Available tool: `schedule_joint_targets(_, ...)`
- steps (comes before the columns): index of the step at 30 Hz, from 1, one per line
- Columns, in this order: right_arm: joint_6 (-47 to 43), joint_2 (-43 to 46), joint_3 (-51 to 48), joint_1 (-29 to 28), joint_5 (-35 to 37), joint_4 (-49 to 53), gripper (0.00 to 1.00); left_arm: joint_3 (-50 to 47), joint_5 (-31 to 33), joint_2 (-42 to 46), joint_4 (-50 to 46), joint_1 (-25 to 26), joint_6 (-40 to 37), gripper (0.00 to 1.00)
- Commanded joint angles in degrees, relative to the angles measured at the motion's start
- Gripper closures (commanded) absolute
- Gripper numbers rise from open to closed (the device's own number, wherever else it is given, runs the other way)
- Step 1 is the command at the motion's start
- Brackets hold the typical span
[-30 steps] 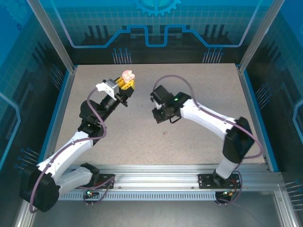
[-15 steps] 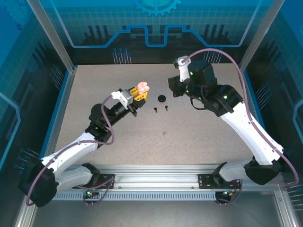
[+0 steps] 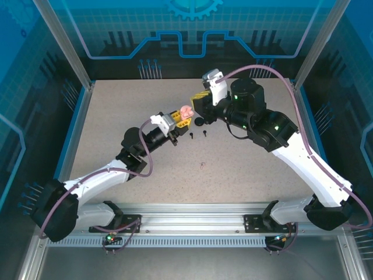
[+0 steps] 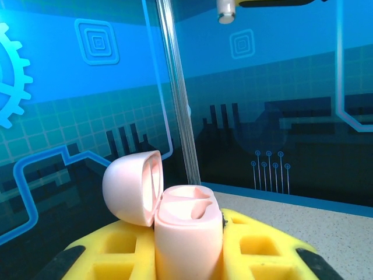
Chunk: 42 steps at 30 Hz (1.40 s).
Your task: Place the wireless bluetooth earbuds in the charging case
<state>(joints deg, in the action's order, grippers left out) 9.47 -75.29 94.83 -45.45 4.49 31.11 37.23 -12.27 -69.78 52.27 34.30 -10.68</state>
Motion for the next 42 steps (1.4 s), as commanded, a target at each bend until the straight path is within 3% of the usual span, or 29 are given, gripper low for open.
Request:
schedule_joint_targets(1,-2.33,-0.07,-1.00,-1.80,-0.20,-1.96,0.87,1.96,0.24,-0.01,4.05,0.43,-0.07,1.00)
schedule_joint_targets(30,-3.04,-3.92,-4.30,-2.19,2.41,-1.85,0.89,1.70,-0.82,3.67,2.97,0.52,0.61,1.00)
schedule_joint_targets(42,-8.34,-3.22,-6.69,-2.09,-8.40,-0.02,0.91,2.25,-0.12,3.89,2.75,0.51,1.01,1.00)
